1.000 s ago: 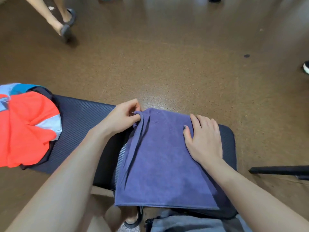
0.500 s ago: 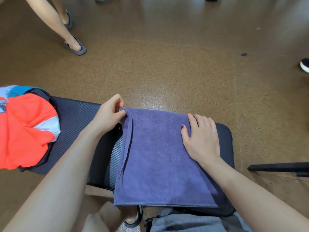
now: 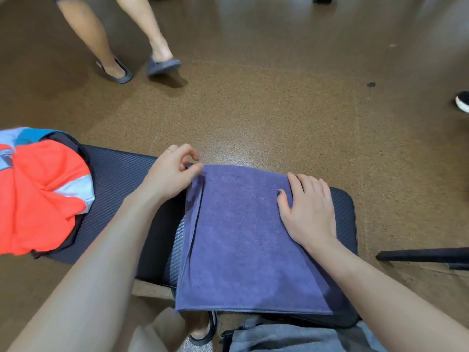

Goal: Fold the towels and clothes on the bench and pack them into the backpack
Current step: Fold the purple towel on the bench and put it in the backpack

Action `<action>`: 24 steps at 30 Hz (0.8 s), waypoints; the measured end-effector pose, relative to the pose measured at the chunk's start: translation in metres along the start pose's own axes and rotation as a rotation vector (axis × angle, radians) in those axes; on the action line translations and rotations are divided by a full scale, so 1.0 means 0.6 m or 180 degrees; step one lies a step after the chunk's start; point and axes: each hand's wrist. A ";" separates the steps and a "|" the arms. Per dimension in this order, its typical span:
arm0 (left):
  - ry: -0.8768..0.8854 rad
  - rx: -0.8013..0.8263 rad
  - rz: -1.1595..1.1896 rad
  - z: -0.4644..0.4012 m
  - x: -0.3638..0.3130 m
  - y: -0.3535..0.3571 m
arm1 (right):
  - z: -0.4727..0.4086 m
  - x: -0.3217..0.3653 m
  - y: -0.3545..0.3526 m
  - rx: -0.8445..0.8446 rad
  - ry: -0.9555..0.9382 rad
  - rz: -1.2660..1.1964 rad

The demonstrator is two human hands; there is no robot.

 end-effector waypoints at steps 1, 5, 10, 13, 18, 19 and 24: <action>0.0012 0.0145 -0.0100 0.003 -0.006 0.006 | 0.000 0.000 0.000 -0.0001 0.0001 0.0004; -0.0098 0.0270 -0.0650 0.007 -0.008 0.013 | -0.001 0.000 0.001 0.0006 0.0005 -0.0002; -0.0153 -0.0020 -0.0552 0.006 0.000 0.000 | -0.001 -0.001 0.001 0.0033 -0.0012 0.0019; -0.0104 0.0055 -0.0399 0.006 0.008 0.004 | -0.001 -0.001 0.002 0.0038 -0.0006 0.0004; 0.0036 0.0079 -0.0449 0.004 0.012 0.001 | -0.001 -0.001 0.001 0.0080 0.0000 0.0030; 0.0085 0.0038 -0.0493 0.004 0.013 0.001 | -0.001 -0.001 0.001 0.0082 -0.0001 0.0032; 0.0298 -0.0151 -0.0496 0.006 0.012 -0.003 | 0.000 0.000 -0.002 0.0075 -0.0010 -0.0011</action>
Point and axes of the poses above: each hand's wrist, its own z-axis away from the middle knuckle, its own y-axis out of the palm, x = y × z, and after that the axes turned 15 degrees about z, right-handed
